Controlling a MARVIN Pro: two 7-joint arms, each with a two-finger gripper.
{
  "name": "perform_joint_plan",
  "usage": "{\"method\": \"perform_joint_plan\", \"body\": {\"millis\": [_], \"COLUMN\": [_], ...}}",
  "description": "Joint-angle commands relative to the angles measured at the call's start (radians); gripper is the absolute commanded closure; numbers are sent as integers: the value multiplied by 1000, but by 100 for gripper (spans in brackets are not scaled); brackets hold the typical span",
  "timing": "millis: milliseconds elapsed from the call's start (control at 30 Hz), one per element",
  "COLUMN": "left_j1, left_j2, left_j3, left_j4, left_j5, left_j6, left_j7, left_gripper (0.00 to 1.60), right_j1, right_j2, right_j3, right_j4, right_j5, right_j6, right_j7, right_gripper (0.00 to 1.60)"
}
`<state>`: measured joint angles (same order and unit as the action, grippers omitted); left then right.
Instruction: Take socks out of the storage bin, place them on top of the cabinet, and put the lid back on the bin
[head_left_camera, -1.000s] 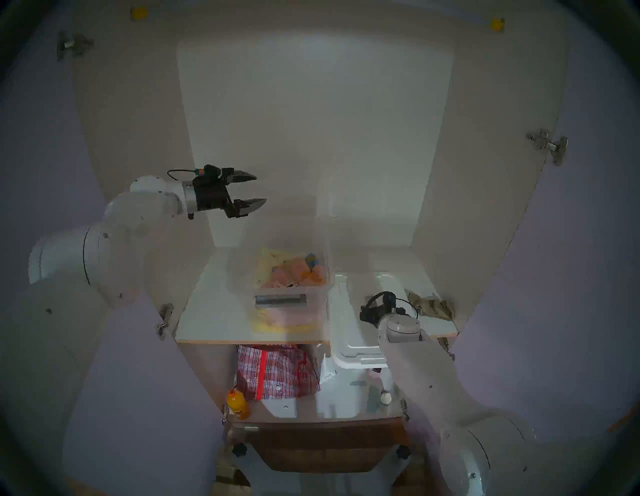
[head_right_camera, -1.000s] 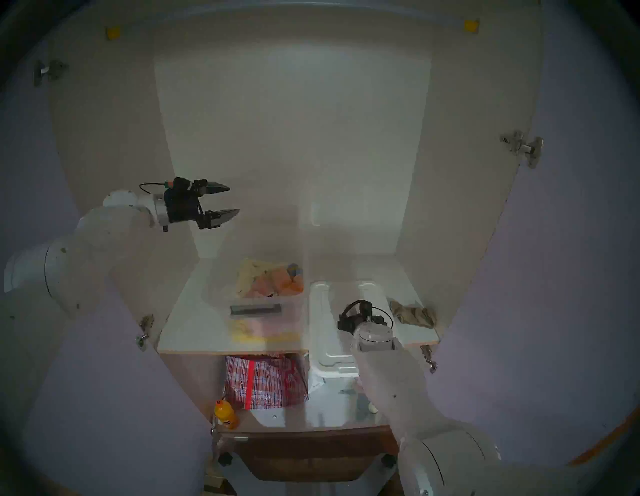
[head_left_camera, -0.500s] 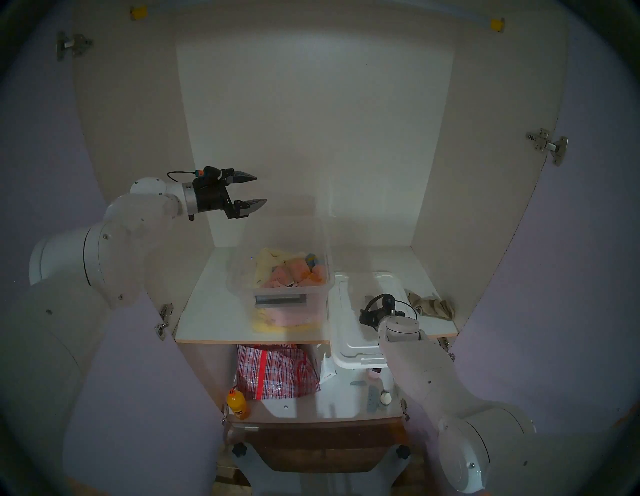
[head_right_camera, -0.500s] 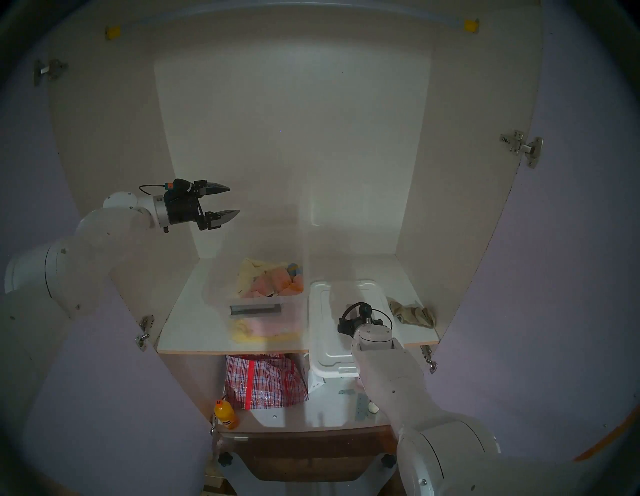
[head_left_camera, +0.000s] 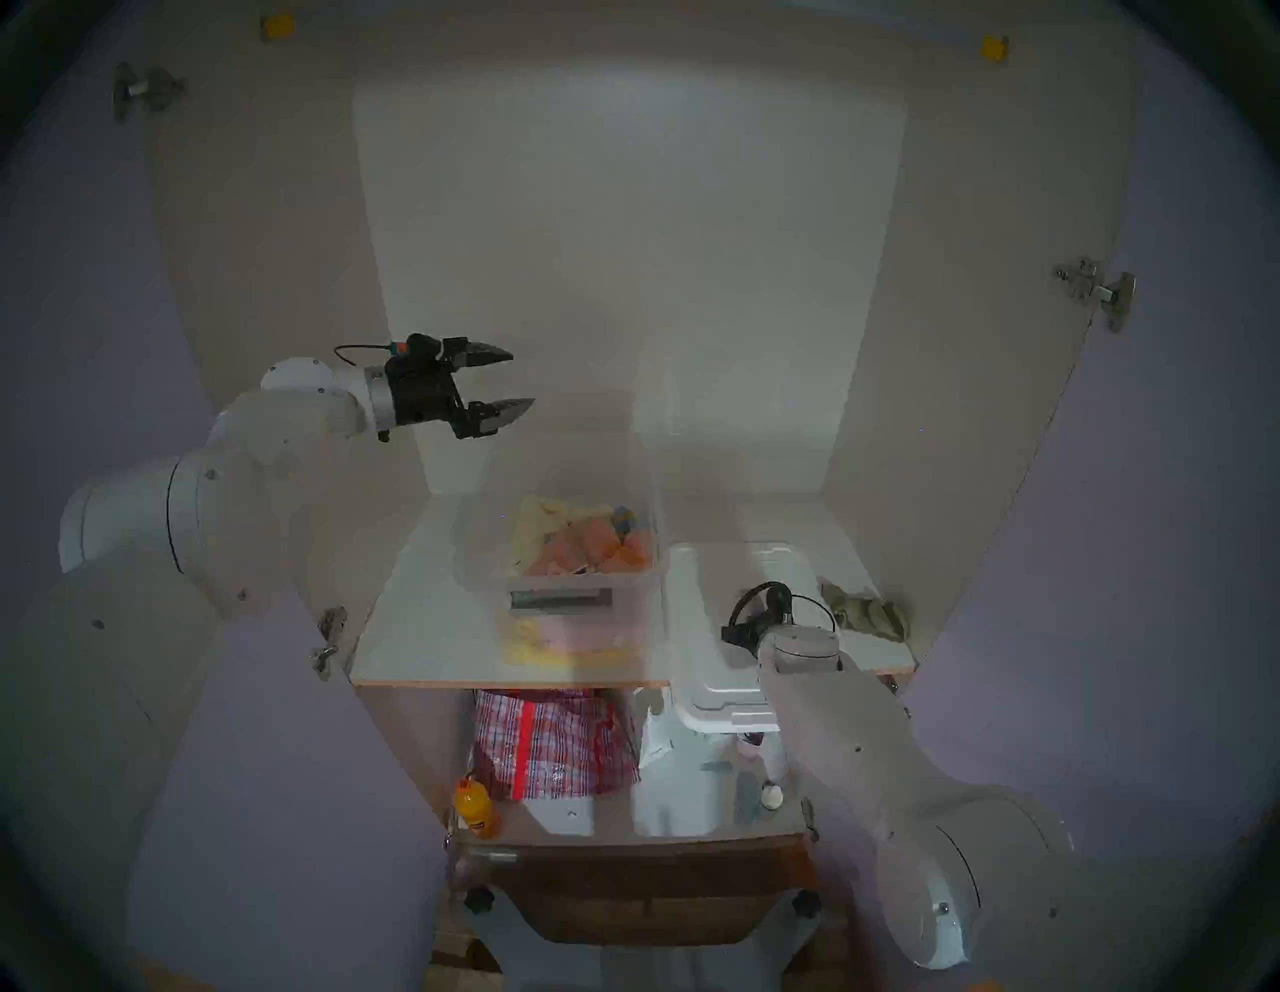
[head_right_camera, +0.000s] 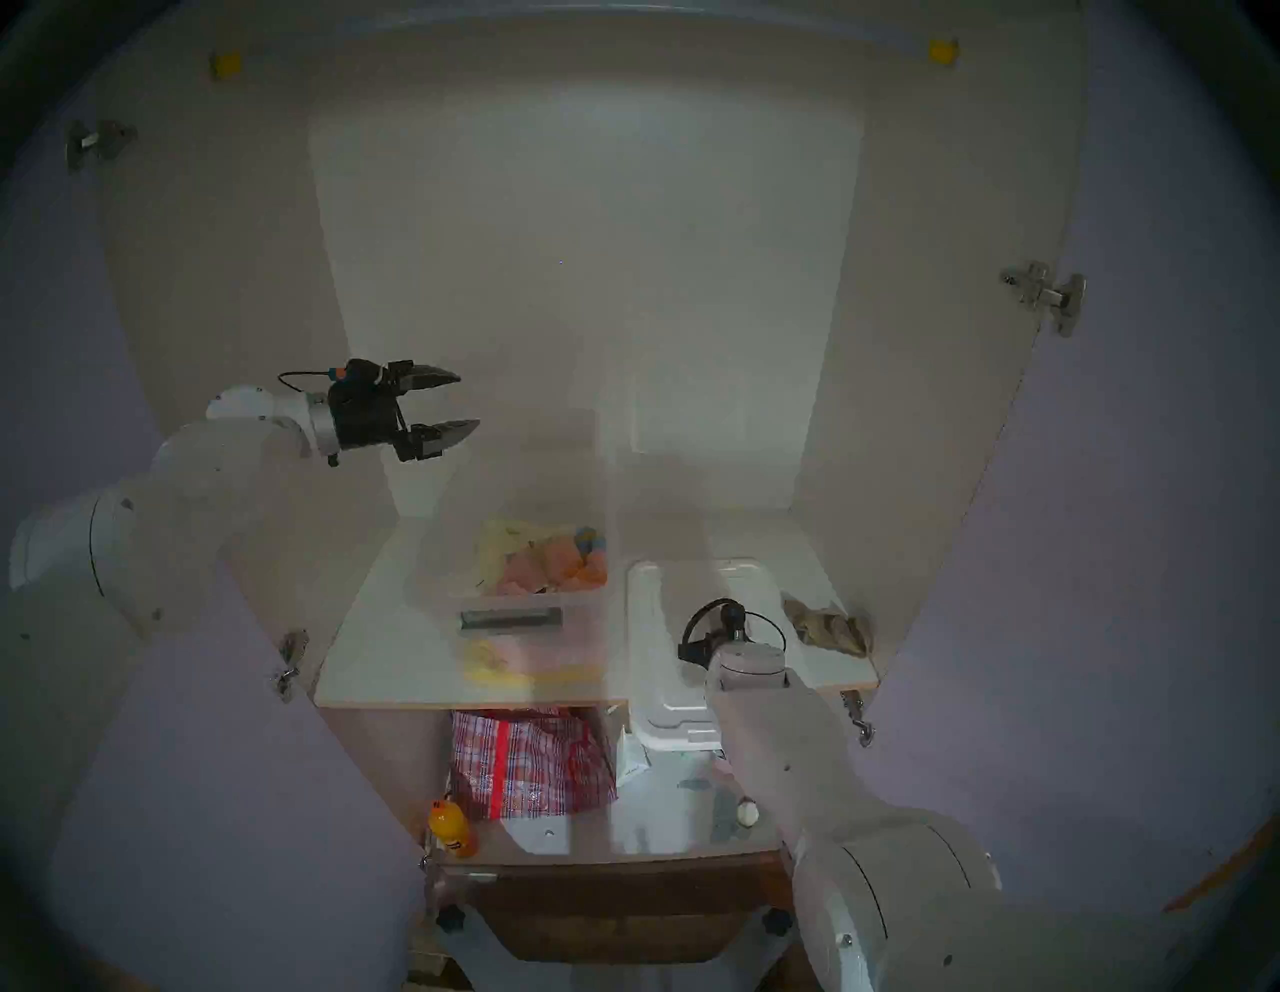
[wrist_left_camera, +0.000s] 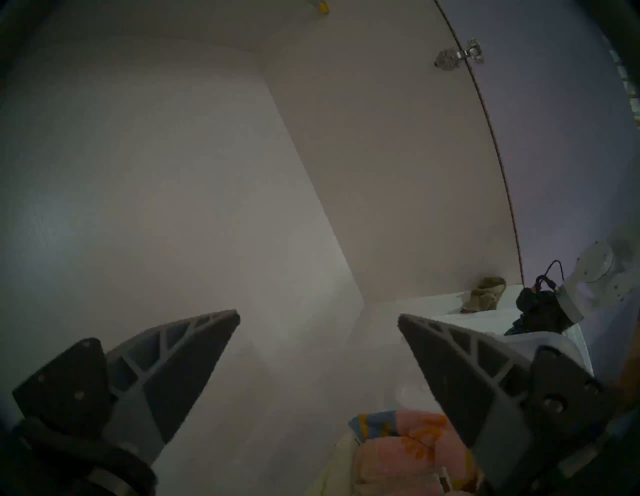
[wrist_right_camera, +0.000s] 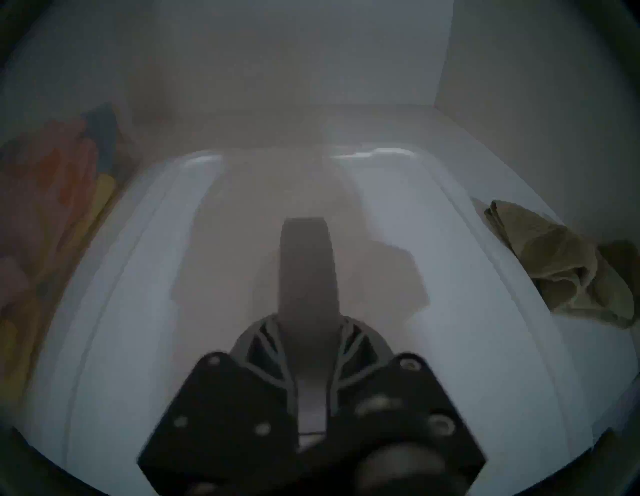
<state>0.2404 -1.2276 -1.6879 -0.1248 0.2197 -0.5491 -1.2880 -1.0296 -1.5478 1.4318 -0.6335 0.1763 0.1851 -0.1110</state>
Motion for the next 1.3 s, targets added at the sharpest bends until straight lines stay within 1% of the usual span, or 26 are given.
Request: {"method": "perform_joint_plan", "body": {"millis": [0, 400, 900, 1267], "left_j1": [-32, -30, -26, -21], "left_j2": [-2, -2, -3, -4], "left_j3": [-10, -16, -26, -33], "left_j4": [-19, -19, -19, -19], "left_j5": [-10, -10, -10, -10], "left_j6": [-7, -15, -26, -35], "left_j7": [-1, -1, 0, 2], "left_gripper": [0, 0, 0, 0], "right_j1": [52, 122, 198, 272], "right_j2": [4, 13, -2, -15], "right_j3": [9, 38, 73, 92], "right_j4": [-7, -7, -3, 1], "right_j5": [1, 5, 24, 39], "right_j6": [-13, -17, -14, -13], "right_j7": [-8, -27, -55, -71], "right_gripper": [160, 160, 160, 160]}}
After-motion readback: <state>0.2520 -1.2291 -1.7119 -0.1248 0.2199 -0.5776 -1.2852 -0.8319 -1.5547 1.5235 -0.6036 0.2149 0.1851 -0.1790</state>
